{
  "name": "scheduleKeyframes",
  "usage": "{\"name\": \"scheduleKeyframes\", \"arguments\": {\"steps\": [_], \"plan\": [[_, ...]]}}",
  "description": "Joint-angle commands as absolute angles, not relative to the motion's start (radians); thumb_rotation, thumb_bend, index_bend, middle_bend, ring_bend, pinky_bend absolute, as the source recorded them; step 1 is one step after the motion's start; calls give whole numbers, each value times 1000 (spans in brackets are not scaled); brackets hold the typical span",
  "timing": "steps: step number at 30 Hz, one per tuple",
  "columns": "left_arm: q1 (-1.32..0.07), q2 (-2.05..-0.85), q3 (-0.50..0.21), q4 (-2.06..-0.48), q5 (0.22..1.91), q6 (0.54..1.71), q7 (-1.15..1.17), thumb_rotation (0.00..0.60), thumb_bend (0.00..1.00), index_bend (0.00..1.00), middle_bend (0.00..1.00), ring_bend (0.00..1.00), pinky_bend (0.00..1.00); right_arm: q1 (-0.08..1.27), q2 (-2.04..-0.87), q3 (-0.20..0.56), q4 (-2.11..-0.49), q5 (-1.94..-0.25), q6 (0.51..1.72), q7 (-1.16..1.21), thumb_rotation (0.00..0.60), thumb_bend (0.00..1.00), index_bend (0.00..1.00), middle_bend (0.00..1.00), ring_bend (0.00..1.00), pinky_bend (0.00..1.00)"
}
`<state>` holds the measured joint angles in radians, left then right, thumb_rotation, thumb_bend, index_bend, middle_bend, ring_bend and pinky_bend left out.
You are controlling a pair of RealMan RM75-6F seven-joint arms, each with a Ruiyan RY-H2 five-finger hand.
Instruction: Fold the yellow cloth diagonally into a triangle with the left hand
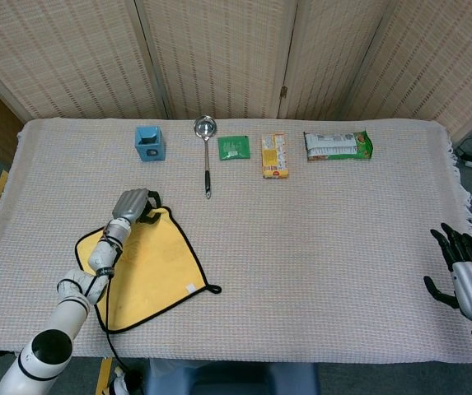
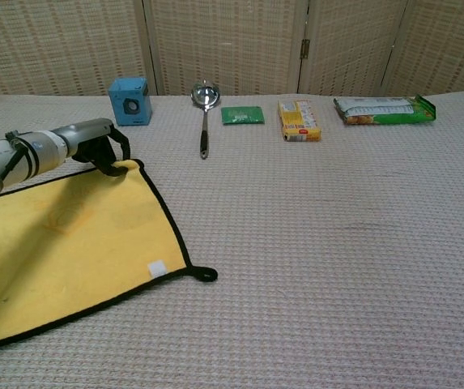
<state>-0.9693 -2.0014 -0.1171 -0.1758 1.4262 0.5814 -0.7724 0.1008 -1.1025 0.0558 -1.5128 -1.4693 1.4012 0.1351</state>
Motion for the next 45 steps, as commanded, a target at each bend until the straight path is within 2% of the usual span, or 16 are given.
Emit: {"name": "scheduleKeyframes", "arguments": {"steps": [1,7,15,19,25,29,32,40,45], "plan": [[-962,-1998,-116,-178,1427,603,-774,600,432,607,1000,1000,1000,102,-1103,55,-1515,-1471,1400,133,600,414,0,0,0,0],[-933,-1976,-111,-211,1434,688,-771,600,455,643,1000,1000,1000,100,-1102,50,-1523,-1485,1408,127,600,414,0,0,0,0],[-803,-1879,-91,-399,1455,934,-698,600,463,650,1000,1000,1000,96,-1098,34,-1535,-1528,1428,131,600,414,0,0,0,0],[-703,-1782,-84,-610,1453,1077,-590,600,463,643,1000,1000,1000,93,-1095,24,-1542,-1557,1444,131,600,413,0,0,0,0],[-544,-1587,-48,-1030,1447,1247,-344,600,464,642,1000,1000,1000,88,-1090,7,-1551,-1603,1469,135,600,414,0,0,0,0],[-470,-1500,-20,-1222,1432,1299,-233,600,464,632,1000,1000,1000,85,-1089,-2,-1557,-1629,1485,134,600,414,0,0,0,0],[-426,-1465,-4,-1310,1425,1327,-194,600,464,630,1000,1000,1000,84,-1088,-8,-1562,-1645,1493,134,600,413,0,0,0,0],[-334,-1427,58,-1417,1476,1400,-126,600,464,628,1000,1000,1000,74,-1088,-26,-1571,-1694,1528,128,600,415,0,0,0,0],[-292,-1430,81,-1428,1486,1411,-138,600,463,626,1000,1000,1000,66,-1091,-35,-1573,-1712,1544,118,600,414,0,0,0,0]]}}
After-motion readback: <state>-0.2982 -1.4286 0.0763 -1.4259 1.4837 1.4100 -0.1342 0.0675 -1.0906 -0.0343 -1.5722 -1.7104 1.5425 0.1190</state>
